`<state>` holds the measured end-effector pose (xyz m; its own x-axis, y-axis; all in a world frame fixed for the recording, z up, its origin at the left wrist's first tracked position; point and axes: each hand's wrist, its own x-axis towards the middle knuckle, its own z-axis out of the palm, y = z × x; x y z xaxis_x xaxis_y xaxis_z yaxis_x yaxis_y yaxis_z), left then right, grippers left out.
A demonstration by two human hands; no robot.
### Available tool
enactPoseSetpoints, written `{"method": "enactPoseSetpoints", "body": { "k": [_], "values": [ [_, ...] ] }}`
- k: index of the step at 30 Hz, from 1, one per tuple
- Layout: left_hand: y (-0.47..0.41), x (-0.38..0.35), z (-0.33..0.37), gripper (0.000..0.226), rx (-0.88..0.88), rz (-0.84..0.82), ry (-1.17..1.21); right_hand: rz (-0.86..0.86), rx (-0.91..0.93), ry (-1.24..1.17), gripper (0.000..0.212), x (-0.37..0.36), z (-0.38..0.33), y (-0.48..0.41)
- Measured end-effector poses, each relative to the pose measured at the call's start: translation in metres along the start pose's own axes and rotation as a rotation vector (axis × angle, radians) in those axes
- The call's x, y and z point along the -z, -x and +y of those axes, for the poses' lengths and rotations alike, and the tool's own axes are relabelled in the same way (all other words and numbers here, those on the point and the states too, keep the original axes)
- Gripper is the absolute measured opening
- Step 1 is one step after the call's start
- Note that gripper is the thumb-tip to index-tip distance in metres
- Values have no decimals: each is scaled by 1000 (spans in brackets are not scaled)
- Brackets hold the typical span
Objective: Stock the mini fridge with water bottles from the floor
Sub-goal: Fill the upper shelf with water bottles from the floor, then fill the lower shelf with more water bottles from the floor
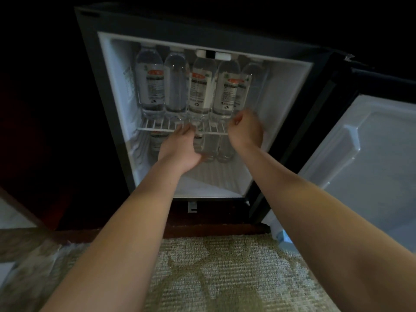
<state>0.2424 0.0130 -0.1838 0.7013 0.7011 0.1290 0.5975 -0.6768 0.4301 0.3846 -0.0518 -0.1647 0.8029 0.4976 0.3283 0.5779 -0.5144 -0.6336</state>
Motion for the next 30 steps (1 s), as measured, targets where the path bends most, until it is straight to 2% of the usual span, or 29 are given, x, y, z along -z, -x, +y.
{"method": "enactPoseSetpoints", "body": {
  "k": [2,6,8,10,15,23,27,30],
  "values": [
    [15,9,-2,60,42,16,71,-132,-26,24,14,7,-10,12],
    [59,41,-9,39,107,-48,233,-401,87,54,19,22,-33,47],
    [83,60,-16,33,159,-108,255,-526,148,81,24,30,-51,73],
    [105,76,-28,17,266,-168,215,-627,210,99,22,36,-71,100],
    [179,111,-76,16,474,-303,119,-878,318,209,32,47,-123,176],
    [324,145,-153,22,683,-238,98,-1066,499,276,33,28,-197,324],
    [394,144,-183,41,800,-152,64,-1105,623,339,35,11,-224,399],
    [449,140,-208,35,893,-144,60,-1146,680,362,33,-2,-230,449]
  ]
}}
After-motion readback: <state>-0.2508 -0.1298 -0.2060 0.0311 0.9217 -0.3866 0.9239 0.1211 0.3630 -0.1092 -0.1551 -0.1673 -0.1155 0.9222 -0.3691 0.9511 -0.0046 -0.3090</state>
